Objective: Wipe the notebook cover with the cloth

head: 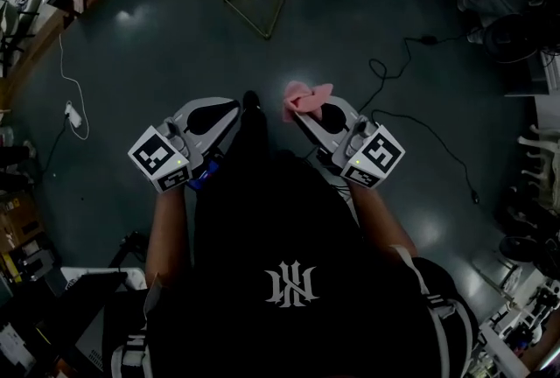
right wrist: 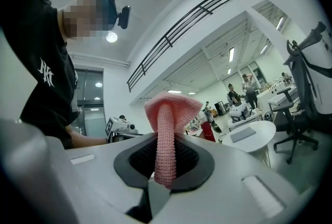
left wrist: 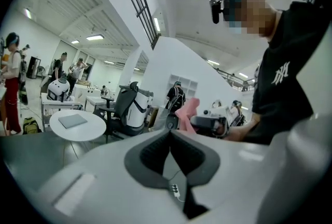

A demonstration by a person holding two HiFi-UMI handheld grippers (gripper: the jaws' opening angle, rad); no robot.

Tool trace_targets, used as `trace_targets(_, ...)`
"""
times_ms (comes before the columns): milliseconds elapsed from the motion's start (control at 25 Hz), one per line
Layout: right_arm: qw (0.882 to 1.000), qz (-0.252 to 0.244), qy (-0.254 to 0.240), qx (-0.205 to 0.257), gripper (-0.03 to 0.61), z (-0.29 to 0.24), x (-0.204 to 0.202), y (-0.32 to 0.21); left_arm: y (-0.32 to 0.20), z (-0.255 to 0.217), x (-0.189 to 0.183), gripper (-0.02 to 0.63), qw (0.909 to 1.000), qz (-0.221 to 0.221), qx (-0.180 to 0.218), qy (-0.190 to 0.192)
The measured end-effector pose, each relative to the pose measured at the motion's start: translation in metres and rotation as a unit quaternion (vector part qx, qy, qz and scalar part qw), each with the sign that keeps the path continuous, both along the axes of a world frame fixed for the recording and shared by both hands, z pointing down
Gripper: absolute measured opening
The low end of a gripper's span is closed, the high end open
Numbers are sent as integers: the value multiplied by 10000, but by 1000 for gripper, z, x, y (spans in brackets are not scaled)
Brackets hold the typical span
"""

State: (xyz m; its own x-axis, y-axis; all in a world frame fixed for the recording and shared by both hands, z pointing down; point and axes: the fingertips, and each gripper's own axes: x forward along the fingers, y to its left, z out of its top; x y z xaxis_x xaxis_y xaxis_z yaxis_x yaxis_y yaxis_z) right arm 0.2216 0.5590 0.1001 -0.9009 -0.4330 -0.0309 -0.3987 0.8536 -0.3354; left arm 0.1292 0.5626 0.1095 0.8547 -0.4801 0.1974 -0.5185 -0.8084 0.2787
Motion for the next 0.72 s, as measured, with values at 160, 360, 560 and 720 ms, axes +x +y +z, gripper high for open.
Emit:
trace_targets(160,9997,58,229,-103,33,9,-6,-62,-75,4,-7,2,9999,4,57,152)
trace_targets(360,9988,-103,487,-17,34,-6,-45,-153,-173,-6,-41,2,9993,-126,211,294)
trace_targets(560,9985,-155,531,48,34,-30,-98,-241,-254,-27,-84,2,9993,-88,265,261)
trace_targets(720,9979,-119,619,125,33,-33,-136,-300,-313,-23,-120,2,9993,-62,237,293)
